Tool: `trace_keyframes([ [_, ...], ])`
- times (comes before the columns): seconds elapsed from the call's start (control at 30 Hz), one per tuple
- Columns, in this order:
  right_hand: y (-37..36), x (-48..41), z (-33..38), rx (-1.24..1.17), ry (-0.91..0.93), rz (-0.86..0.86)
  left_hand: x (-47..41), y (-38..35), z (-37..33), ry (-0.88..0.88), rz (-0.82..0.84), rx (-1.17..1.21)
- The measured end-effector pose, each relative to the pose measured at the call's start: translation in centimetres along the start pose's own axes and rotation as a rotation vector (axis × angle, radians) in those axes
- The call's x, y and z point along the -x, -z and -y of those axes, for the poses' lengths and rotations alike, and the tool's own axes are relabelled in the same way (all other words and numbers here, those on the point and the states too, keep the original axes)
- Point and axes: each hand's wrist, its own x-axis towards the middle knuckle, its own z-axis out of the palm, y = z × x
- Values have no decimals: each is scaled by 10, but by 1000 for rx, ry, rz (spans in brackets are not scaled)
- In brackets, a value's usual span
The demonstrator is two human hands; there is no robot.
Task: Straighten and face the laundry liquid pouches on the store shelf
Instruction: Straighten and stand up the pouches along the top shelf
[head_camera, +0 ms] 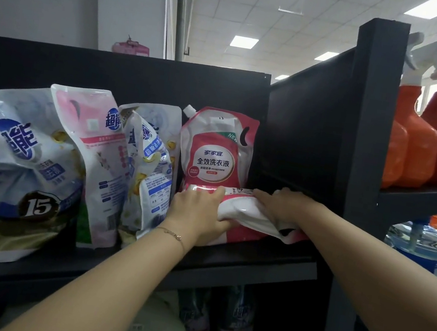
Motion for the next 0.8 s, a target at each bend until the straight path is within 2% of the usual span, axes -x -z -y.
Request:
trace_keyframes([
  [0.07, 1, 6, 4, -99, -35, 68, 0, 1, 6, 48, -10, 25],
  [0.13, 2, 8, 6, -233, -55, 64, 2, 1, 9, 89, -17, 66],
  [0.3, 11, 10, 3, -443, -221, -113, 3, -2, 11, 141, -42, 116],
  [0.53, 9, 22, 20, -317, -77, -409, 16, -10, 11, 165, -131, 124],
  [0.8, 19, 38, 74, -407, 155, -595, 31, -14, 18, 224, -115, 214],
])
